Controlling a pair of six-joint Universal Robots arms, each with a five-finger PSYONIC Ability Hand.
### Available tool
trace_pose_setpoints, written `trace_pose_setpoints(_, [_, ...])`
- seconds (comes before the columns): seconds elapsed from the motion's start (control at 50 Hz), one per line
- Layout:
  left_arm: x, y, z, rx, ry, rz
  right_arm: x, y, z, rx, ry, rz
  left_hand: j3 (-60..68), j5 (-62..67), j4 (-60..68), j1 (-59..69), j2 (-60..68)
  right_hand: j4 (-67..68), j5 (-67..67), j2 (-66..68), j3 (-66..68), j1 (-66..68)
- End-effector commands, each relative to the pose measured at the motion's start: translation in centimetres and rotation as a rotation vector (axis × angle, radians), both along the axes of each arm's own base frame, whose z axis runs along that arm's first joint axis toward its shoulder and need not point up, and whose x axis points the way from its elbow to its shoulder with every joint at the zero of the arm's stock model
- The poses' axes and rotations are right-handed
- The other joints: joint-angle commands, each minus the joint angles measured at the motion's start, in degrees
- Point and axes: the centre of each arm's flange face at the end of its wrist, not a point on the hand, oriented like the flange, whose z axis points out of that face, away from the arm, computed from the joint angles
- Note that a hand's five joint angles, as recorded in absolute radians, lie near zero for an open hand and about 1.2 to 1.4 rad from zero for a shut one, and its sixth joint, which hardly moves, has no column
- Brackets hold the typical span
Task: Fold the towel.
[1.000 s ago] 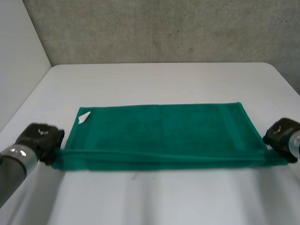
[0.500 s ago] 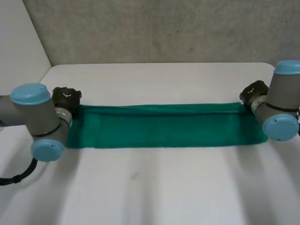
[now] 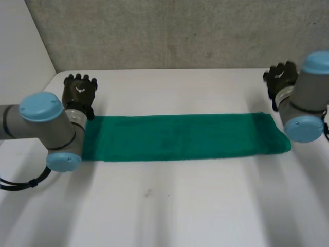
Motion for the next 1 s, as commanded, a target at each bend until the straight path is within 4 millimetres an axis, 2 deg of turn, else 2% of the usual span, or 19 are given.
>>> trace_pose_setpoints(0.02, [0.4, 2.6, 3.9, -0.035, 0.024, -0.007, -0.6, 3.9, 5.9, -0.02, -0.199, 0.053, -1.23, -0.9, -1.38, -2.05, -1.27, -3.27, -3.56, -2.58, -2.14, -1.55])
trace_pose_setpoints(0.06, [0.6, 3.3, 4.3, -0.033, 0.025, -0.009, -1.2, 5.1, 6.0, 0.011, -0.196, 0.077, -1.74, -1.4, -1.88, -2.56, -1.77, -3.27, -3.56, -2.58, -2.14, -1.55])
trace_pose_setpoints(0.08, [0.9, 4.4, 4.7, -0.025, 0.026, -0.01, -1.2, 5.1, 6.0, 0.011, -0.196, 0.077, -2.07, -1.74, -2.22, -2.89, -2.11, -3.27, -3.56, -2.58, -2.14, -1.55])
trace_pose_setpoints(0.14, [1.1, 5.3, 4.7, -0.011, 0.023, -0.013, -3.4, 6.6, 4.5, 0.11, -0.197, 0.075, -2.74, -2.41, -2.89, -3.56, -2.78, -3.27, -3.56, -2.58, -2.14, -1.55])
trace_pose_setpoints(0.16, [1.4, 6.6, 4.2, 0.016, 0.022, -0.016, -3.6, 7.0, 4.0, 0.137, -0.198, 0.078, -2.91, -2.58, -3.06, -3.73, -2.95, -3.27, -3.56, -2.58, -2.14, -1.55])
trace_pose_setpoints(0.24, [1.4, 8.5, 3.0, 0.076, 0.044, -0.034, -4.4, 8.5, 1.8, 0.253, -0.209, 0.099, -2.91, -2.58, -3.06, -3.73, -2.95, 2.85, 2.57, 3.54, 3.98, 4.57])
trace_pose_setpoints(0.34, [1.3, 9.9, 1.7, 0.135, 0.086, -0.049, -5.7, 9.1, -0.2, 0.334, -0.231, 0.094, -2.91, -2.58, -3.06, -3.73, -2.95, 13.96, 13.67, 14.65, 15.08, 15.68])
trace_pose_setpoints(0.46, [1.3, 10.3, 1.1, 0.157, 0.098, -0.047, -6.7, 8.7, -1.9, 0.363, -0.244, 0.081, -2.75, -2.41, -2.89, -3.56, -2.78, 14.81, 14.53, 15.5, 15.94, 16.53])
trace_pose_setpoints(0.52, [1.3, 10.3, 1.0, 0.16, 0.097, -0.048, -7.0, 7.7, -4.6, 0.387, -0.251, 0.083, -2.75, -2.41, -2.89, -3.56, -2.78, 20.0, 19.71, 20.69, 21.12, 21.72])
trace_pose_setpoints(0.64, [1.2, 10.5, 1.0, 0.161, 0.097, -0.05, -7.9, 6.6, -6.2, 0.391, -0.248, 0.065, -2.75, -2.41, -2.89, -3.56, -2.78, 25.23, 24.94, 25.92, 26.35, 26.94])
trace_pose_setpoints(0.66, [1.3, 10.5, 1.0, 0.163, 0.096, -0.048, -8.1, 6.4, -6.4, 0.395, -0.248, 0.06, -2.75, -2.41, -2.89, -3.56, -2.78, 28.57, 28.29, 29.26, 29.7, 30.29])
trace_pose_setpoints(0.7, [1.3, 10.5, 0.9, 0.166, 0.095, -0.049, -8.5, 6.0, -7.3, 0.409, -0.247, 0.051, -2.75, -2.41, -2.89, -3.56, -2.78, 53.89, 53.6, 54.58, 55.01, 55.6])
trace_pose_setpoints(0.72, [1.3, 10.5, 0.9, 0.164, 0.096, -0.048, -8.8, 5.8, -7.3, 0.406, -0.245, 0.035, -2.75, -2.41, -2.89, -3.56, -2.78, 66.6, 66.31, 67.29, 67.73, 68.32])
trace_pose_setpoints(0.78, [1.4, 10.6, 0.9, 0.165, 0.095, -0.045, -9.7, 5.2, -7.3, 0.387, -0.256, -0.002, -2.75, -2.41, -2.89, -3.56, -2.78, 66.73, 66.44, 67.42, 67.86, 68.45])
trace_pose_setpoints(0.8, [1.4, 10.6, 0.9, 0.165, 0.095, -0.045, -10.9, 4.7, -6.9, 0.367, -0.248, -0.045, -2.75, -2.41, -2.89, -3.56, -2.78, 66.73, 66.44, 67.42, 67.86, 68.45])
trace_pose_setpoints(0.84, [1.4, 10.7, 0.9, 0.167, 0.095, -0.046, -11.6, 4.5, -6.6, 0.351, -0.241, -0.071, -2.91, -2.58, -3.06, -3.73, -2.95, 66.73, 66.44, 67.42, 67.86, 68.45])
trace_pose_setpoints(0.88, [1.4, 10.7, 0.9, 0.165, 0.095, -0.046, -13.8, 3.7, -3.9, 0.246, -0.208, -0.179, -2.91, -2.58, -3.06, -3.73, -2.95, 66.73, 66.44, 67.42, 67.86, 68.45])
trace_pose_setpoints(0.92, [1.3, 10.8, 1.0, 0.165, 0.095, -0.046, -15.2, 3.3, -2.0, 0.185, -0.188, -0.23, -2.91, -2.58, -3.06, -3.73, -2.95, 66.73, 66.44, 67.42, 67.86, 68.45])
trace_pose_setpoints(1.0, [1.4, 10.8, 1.0, 0.164, 0.096, -0.045, -16.3, 2.8, -1.0, 0.152, -0.129, -0.24, -2.75, -2.41, -2.89, -3.56, -2.78, 66.73, 66.44, 67.42, 67.86, 68.45])
